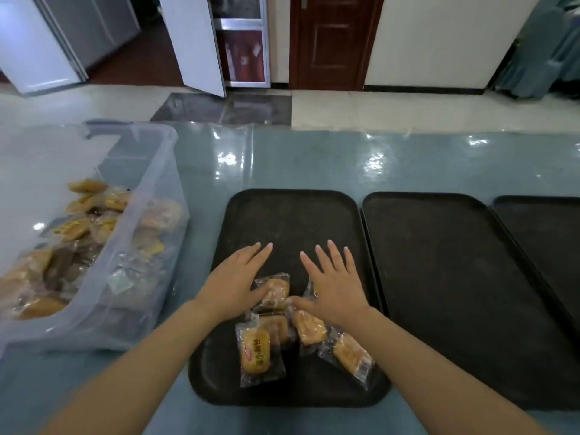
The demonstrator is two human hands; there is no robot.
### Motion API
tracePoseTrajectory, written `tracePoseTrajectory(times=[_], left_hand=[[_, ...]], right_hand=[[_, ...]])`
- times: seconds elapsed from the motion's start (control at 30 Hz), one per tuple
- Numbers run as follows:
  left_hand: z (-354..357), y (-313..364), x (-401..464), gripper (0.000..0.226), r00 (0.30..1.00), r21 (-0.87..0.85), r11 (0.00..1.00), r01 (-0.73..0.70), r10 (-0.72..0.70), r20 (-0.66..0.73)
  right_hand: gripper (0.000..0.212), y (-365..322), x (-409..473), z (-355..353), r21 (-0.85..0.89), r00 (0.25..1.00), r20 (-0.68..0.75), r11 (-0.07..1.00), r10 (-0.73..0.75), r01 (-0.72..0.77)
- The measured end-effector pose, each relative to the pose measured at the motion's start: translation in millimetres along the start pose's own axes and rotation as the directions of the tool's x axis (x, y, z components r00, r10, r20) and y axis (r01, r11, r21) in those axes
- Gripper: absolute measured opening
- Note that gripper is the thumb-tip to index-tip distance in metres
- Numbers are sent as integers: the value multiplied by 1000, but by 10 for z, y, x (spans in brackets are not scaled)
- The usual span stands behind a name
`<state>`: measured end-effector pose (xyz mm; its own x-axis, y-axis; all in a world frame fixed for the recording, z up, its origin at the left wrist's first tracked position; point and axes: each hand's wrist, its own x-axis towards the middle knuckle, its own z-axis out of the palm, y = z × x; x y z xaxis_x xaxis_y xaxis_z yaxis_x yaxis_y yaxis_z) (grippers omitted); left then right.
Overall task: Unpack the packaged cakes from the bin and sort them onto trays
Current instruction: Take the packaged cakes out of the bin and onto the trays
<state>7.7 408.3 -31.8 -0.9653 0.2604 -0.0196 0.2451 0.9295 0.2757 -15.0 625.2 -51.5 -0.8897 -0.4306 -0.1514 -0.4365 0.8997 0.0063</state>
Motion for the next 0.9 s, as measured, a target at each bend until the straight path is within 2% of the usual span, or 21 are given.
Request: tracePoseTrajectory(times=[0.17,0.3,0.4,0.5,0.67,0.8,0.9], left_hand=[[-853,-276,-95,74,979,48,995,-87,95,-181],[-1412,-758,-362,69,960,128,990,-61,93,-263],[-1637,-1280,-633,64,960,102,995,17,12,-280],[-1773,-1754,-918,68,964,104,987,123,-94,-250],[-1888,-2470,-1238,86,975,156,972,177,-151,-163],[-1894,-2902,-1239,75,979,94,977,190,-182,-88],[-1871,-3217,-1088,74,982,147,971,190,-191,-7]], right_hand=[[94,-459,420,-625,85,975,-222,996,-19,39],[93,-1002,703,-1094,171,936,-348,977,-61,127],[87,-1476,874,-1363,197,913,-394,962,-100,191],[83,-1941,1045,-1510,212,911,-377,942,-168,261],[83,-2632,1371,-1540,250,905,-337,902,-260,353],[85,-3024,1646,-1500,254,917,-293,903,-270,347],[88,-3203,1870,-1437,262,944,-225,918,-243,299]])
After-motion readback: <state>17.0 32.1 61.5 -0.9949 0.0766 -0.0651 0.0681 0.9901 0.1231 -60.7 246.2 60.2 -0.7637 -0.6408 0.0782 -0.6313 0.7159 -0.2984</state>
